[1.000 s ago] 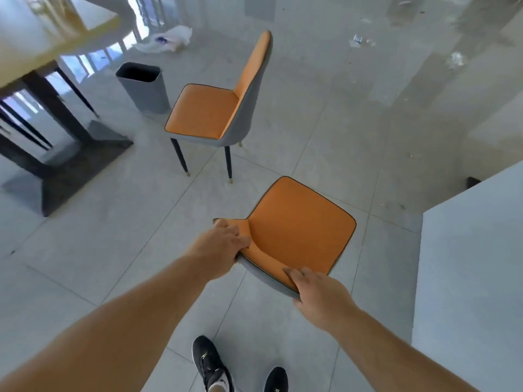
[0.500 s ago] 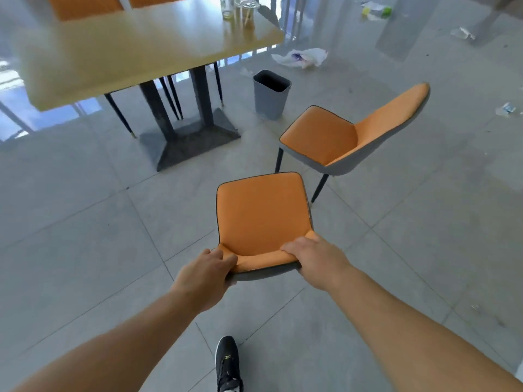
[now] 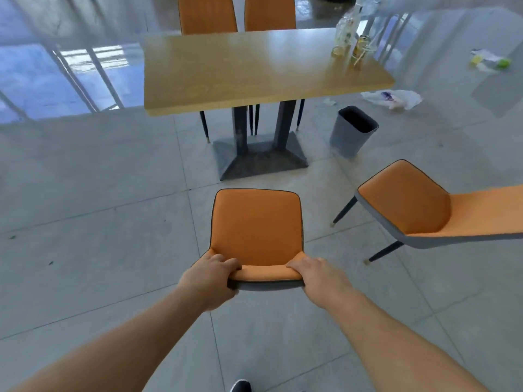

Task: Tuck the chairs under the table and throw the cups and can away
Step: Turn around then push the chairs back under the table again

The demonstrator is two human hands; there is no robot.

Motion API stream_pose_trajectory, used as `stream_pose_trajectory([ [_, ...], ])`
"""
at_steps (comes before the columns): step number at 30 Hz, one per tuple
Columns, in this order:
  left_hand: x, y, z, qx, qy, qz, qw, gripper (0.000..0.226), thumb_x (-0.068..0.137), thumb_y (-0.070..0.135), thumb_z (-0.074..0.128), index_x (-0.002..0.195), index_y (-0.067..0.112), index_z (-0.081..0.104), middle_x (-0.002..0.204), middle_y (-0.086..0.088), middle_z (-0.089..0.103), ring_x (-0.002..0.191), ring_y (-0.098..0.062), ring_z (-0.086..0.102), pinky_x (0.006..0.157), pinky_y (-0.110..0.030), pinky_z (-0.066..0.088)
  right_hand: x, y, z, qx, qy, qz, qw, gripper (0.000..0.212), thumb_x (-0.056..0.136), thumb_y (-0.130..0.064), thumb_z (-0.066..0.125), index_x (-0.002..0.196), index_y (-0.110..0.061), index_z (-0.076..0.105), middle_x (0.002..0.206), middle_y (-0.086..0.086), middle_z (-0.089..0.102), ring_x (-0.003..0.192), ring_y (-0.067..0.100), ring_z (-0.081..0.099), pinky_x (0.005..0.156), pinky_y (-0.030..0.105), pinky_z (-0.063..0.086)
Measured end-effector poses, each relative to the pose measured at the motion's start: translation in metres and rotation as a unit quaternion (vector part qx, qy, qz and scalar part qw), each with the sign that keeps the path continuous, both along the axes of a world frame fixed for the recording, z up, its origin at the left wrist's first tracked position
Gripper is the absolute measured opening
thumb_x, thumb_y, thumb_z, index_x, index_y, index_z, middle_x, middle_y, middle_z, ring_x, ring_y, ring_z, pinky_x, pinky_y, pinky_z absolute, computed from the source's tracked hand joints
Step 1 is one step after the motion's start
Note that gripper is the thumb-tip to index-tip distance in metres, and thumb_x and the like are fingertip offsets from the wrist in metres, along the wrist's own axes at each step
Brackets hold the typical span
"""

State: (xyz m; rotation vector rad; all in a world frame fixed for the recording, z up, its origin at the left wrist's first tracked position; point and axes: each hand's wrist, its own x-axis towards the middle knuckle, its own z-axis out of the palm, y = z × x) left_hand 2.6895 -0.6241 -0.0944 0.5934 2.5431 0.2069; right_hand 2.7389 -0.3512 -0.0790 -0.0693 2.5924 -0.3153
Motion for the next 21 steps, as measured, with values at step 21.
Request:
stream_pose_trajectory([
  [21,-0.301,0.094,-0.020,0.042,0.014,0.159,0.986,0.040,0.099,0.054,0.057,0.138,0.048,0.049,0.119,0.017,0.060,0.102,-0.011,0.054,0.088,-0.033,0.053,-0.381,0.102,-0.003,0.017,0.005,0.121,0.993,0.050,0.097,-0.004,0.040,0.131,-0.038,0.053,0.123,0.001,0.053,0.113,0.026,0.048,0.092,0.047,0.051],
])
